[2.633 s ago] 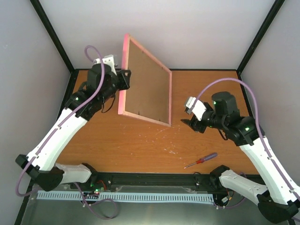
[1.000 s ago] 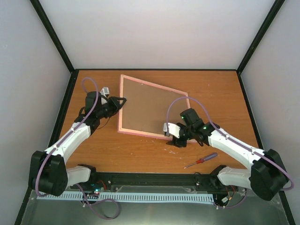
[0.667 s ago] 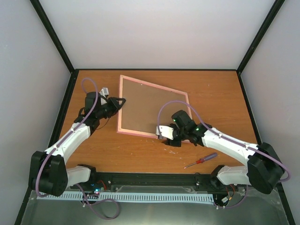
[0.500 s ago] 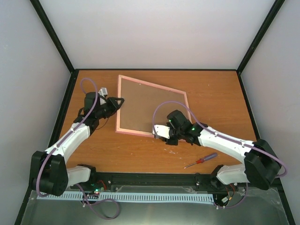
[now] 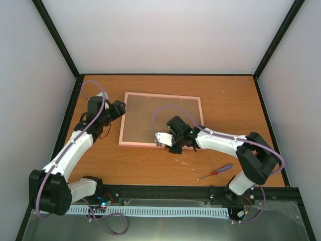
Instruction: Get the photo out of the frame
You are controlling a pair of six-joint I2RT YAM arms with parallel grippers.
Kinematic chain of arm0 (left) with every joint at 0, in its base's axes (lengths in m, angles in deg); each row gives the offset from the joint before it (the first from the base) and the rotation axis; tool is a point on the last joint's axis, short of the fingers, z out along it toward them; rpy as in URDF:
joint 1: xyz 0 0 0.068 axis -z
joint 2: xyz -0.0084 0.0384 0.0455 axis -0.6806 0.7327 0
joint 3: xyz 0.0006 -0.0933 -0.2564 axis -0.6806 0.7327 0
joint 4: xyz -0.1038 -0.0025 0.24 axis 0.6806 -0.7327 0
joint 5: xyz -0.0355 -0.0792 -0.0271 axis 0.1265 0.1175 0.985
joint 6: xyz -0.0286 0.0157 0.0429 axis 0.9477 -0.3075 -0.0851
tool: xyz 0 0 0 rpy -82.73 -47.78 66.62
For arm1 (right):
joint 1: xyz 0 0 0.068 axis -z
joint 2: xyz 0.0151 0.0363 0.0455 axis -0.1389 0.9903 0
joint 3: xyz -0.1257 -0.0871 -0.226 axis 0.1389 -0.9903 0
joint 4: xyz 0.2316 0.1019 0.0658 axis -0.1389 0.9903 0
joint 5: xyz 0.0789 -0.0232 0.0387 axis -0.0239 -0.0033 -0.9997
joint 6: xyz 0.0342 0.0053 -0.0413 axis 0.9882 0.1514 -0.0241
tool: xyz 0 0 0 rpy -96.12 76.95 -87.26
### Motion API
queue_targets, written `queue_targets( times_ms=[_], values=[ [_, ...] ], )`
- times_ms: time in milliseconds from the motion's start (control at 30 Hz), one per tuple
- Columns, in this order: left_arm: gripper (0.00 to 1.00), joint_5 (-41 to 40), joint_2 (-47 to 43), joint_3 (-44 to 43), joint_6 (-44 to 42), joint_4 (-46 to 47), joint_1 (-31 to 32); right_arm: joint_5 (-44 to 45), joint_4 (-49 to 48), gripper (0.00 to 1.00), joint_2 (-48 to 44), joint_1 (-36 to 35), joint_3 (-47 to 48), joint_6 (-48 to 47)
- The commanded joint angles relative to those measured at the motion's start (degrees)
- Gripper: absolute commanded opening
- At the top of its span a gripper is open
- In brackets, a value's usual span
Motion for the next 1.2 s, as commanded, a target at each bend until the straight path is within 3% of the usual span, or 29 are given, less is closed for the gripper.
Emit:
queue_targets(
  times_ms=[0, 167, 300, 600, 767, 933, 1167],
  values=[
    [0.79, -10.3, -7.5, -2.5, -6.2, -2.7, -0.3, 1.0, -1.0, 0.03, 4.5, 0.0, 3.9, 4.6],
    [0.79, -9.4, -14.0, 2.5, -6.3, -0.9, -0.3, 1.9, 1.4, 0.03, 10.9, -0.4, 8.0, 5.5],
    [0.79, -4.1, -17.0, 6.6, -7.7, 1.9, -0.3, 2.4, 2.6, 0.03, 13.5, -0.6, 9.1, 5.1],
    [0.79, -0.7, -18.0, 9.5, -11.3, 0.3, -0.2, -2.5, 10.8, 0.03, 9.8, -0.6, 5.5, -2.3],
    [0.8, -0.8, -19.5, 11.0, -12.2, 0.5, -0.3, -5.6, 14.8, 0.05, 6.6, -0.6, 3.6, -1.9],
    [0.8, -0.1, -18.8, 11.2, -13.0, 0.8, -0.3, -4.1, 13.0, 0.28, 5.1, -0.6, 3.0, 1.3],
    [0.8, 1.4, -17.2, 10.4, -14.5, -0.1, -0.3, -4.0, 16.6, 0.39, 2.8, -0.2, 5.3, 2.8]
  ],
)
